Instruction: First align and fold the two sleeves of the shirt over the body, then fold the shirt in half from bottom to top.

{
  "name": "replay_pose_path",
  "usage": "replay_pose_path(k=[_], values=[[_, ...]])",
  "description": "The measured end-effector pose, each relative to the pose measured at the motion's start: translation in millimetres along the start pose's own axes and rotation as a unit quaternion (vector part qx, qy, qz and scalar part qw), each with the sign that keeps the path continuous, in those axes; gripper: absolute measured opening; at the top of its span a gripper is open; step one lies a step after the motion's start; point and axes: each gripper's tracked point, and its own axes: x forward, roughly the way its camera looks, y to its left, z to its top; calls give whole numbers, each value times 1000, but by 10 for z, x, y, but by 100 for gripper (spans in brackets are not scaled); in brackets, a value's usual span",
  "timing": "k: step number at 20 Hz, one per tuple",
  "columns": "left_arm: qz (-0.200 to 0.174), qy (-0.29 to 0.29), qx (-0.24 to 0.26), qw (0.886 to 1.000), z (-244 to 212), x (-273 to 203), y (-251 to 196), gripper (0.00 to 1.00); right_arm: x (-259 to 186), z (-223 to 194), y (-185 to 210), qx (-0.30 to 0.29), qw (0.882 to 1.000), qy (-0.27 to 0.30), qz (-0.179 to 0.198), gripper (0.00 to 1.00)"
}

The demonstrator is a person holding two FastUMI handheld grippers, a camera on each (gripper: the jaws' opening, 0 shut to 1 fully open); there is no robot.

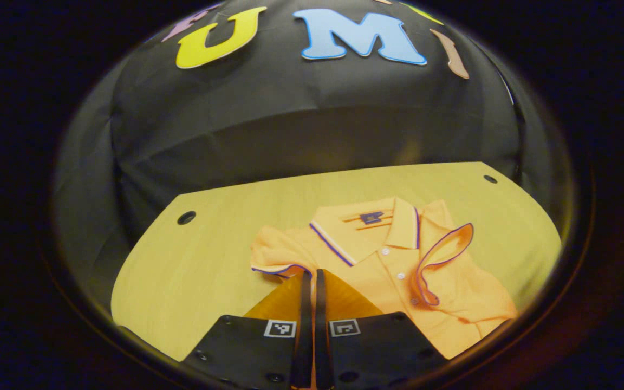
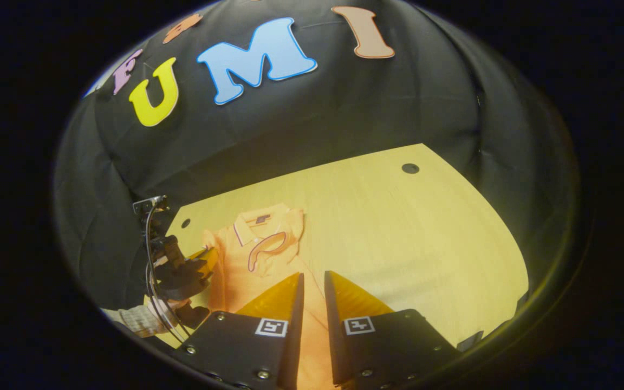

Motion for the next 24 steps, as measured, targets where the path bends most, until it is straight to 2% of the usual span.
replay_pose_path(k=[6, 10, 12, 13, 14, 15, 16, 17, 18, 19, 20, 22, 23, 24], values=[[-59, 5, 45, 997, 45, 60, -914, 10, -126, -30, -338, 6, 1000, -4, -22, 23], [-62, 13, 55, 997, 13, 117, -1020, 10, -179, -66, -525, 24, 999, -5, -37, 23], [-61, 15, 58, 996, 11, 135, -1018, 19, -170, -66, -559, 31, 999, -4, -38, 23], [-64, 17, 58, 996, 19, 125, -1019, 19, -157, -68, -566, 31, 999, -3, -39, 23], [-69, 21, 58, 996, 2, 127, -1025, 29, -139, -83, -575, 31, 999, -2, -39, 23], [-74, 23, 56, 995, 0, 109, -1026, 48, -119, -74, -562, 31, 999, -1, -37, 23], [-74, 22, 54, 996, 15, 83, -1013, 75, -114, -69, -546, 31, 999, 0, -35, 23], [-73, 19, 50, 996, 37, 53, -984, 77, -95, -56, -527, 31, 999, 0, -32, 23], [-71, 15, 48, 996, 78, 4, -943, 74, -77, -57, -504, 31, 999, 0, -30, 23], [-70, 11, 47, 996, 124, -46, -902, 79, -39, -75, -473, 30, 999, -1, -27, 23], [-72, 8, 46, 996, 147, -117, -874, 74, -17, -67, -445, 29, 999, -1, -24, 24], [-76, 3, 42, 996, 205, -274, -791, 85, 12, -70, -401, 27, 999, 0, -20, 24], [-79, 0, 37, 996, 235, -364, -749, 84, 30, -86, -372, 24, 1000, 0, -18, 24], [-77, -3, 34, 996, 266, -471, -671, 83, 42, -93, -343, 21, 1000, 1, -16, 28]])
